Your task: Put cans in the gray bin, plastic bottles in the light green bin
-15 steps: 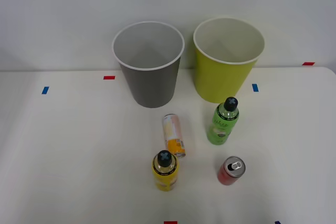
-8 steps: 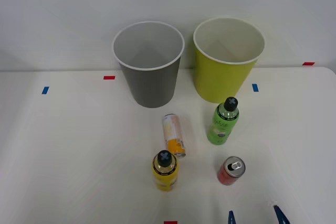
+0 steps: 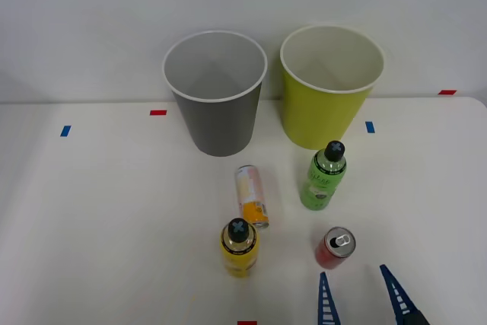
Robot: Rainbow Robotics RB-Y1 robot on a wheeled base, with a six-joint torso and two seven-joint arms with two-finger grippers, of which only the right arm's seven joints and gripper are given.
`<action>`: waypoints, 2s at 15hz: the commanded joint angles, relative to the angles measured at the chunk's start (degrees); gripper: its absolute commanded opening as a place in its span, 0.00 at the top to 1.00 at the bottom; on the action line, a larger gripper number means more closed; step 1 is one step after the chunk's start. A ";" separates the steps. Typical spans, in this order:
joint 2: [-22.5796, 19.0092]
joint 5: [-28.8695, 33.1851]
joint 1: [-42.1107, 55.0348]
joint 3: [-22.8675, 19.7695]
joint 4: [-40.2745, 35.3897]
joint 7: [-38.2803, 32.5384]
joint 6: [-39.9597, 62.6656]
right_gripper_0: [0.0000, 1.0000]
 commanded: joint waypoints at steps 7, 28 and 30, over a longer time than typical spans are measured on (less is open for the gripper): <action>-2.81 -10.47 -10.22 6.60 -0.01 5.02 3.06 0.00; -1.76 -12.58 -13.73 3.87 -0.01 9.94 7.02 1.00; -1.06 -12.58 -13.56 3.52 -0.01 9.94 6.84 1.00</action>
